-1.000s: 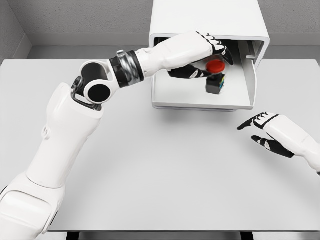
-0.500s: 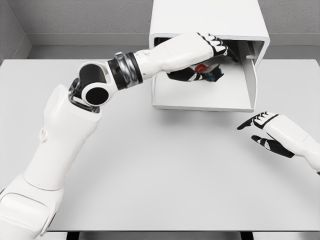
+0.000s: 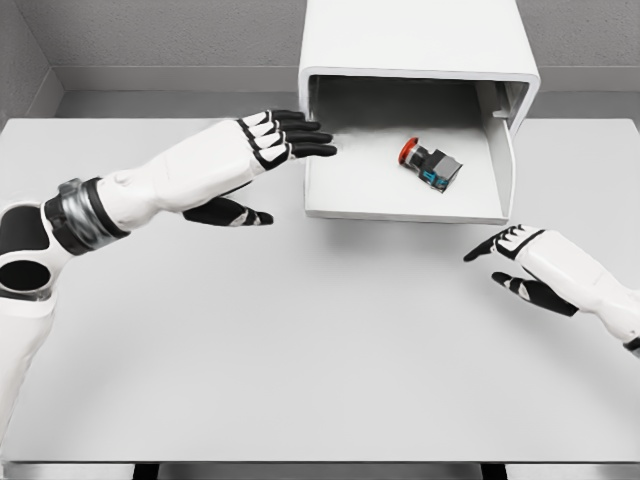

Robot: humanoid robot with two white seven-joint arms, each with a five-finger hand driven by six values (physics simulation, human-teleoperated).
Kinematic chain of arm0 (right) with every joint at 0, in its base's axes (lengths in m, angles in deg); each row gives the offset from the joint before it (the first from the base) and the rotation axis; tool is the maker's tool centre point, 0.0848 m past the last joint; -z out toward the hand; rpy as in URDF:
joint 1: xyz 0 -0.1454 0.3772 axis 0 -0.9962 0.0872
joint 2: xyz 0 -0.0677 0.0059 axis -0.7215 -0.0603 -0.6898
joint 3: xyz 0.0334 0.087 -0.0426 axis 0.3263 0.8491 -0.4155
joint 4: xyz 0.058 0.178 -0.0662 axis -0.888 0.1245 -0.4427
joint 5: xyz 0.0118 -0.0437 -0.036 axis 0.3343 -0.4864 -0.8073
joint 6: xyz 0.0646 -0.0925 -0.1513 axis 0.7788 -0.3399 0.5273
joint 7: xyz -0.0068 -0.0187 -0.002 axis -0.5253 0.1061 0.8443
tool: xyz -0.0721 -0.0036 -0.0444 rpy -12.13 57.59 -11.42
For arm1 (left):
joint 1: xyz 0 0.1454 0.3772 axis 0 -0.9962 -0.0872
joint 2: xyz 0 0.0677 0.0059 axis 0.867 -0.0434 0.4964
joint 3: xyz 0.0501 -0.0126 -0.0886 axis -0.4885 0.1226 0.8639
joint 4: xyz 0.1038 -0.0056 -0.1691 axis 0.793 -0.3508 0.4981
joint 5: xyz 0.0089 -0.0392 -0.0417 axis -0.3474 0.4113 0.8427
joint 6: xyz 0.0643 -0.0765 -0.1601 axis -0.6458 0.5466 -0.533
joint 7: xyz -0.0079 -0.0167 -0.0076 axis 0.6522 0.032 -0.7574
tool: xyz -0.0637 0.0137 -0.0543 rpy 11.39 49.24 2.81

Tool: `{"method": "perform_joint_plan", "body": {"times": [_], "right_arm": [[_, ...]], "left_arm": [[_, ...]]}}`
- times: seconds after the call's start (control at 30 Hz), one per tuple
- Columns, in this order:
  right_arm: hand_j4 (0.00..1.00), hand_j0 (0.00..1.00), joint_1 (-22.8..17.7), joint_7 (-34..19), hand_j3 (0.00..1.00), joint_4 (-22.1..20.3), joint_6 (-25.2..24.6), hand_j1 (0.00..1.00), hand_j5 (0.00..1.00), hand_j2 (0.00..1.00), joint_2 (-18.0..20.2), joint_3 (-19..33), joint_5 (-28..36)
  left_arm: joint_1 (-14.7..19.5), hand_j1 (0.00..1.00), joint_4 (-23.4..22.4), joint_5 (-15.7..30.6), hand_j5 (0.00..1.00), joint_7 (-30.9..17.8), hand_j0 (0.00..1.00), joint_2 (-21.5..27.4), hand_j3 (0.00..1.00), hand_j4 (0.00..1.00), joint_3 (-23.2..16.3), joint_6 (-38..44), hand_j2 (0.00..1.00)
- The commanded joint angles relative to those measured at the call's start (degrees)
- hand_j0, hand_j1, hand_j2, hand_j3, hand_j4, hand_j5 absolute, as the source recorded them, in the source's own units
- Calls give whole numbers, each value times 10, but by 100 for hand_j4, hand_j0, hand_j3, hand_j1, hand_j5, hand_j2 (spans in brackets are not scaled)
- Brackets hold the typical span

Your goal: Slide open multi-storey tabletop storage cabinets and put open load switch and slide close multi-storey tabletop storage cabinets

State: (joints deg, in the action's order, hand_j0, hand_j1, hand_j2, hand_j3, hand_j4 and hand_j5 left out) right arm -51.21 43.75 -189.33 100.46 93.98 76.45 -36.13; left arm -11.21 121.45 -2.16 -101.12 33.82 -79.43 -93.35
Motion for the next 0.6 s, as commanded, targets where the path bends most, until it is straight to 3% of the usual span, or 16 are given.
{"method": "perform_joint_plan", "body": {"times": [0.0, 0.07, 0.13, 0.17, 0.23, 0.57], "right_arm": [[62, 62, 0, 0, 62, 0, -1, 62, 62, 62, 0, -1, 5], [62, 62, 1, 0, 62, 0, -1, 62, 62, 62, 0, -1, 6], [63, 63, 3, -1, 63, 1, -1, 63, 63, 63, -4, -1, 5], [64, 64, 10, -2, 64, 2, -1, 64, 64, 64, -4, -1, 4], [64, 64, 14, -2, 64, 4, -1, 64, 64, 64, -4, -1, 2], [64, 64, 31, -3, 64, 15, -1, 64, 64, 64, -4, -2, 0]], "left_arm": [[-10, 100, 1, 22, 100, 0, 100, 12, 100, 100, 115, 0, 100], [-85, 100, -7, 45, 100, 0, 100, 12, 100, 100, 186, 0, 100], [-142, 100, -39, 46, 100, 0, 100, 12, 100, 100, 211, 0, 100], [-153, 100, -67, 41, 100, 0, 100, 13, 100, 100, 211, 0, 100], [-152, 100, -121, 37, 100, 0, 100, 12, 100, 100, 206, 0, 100], [-159, 100, -147, 34, 100, 0, 100, 10, 100, 100, 206, 0, 100]]}}
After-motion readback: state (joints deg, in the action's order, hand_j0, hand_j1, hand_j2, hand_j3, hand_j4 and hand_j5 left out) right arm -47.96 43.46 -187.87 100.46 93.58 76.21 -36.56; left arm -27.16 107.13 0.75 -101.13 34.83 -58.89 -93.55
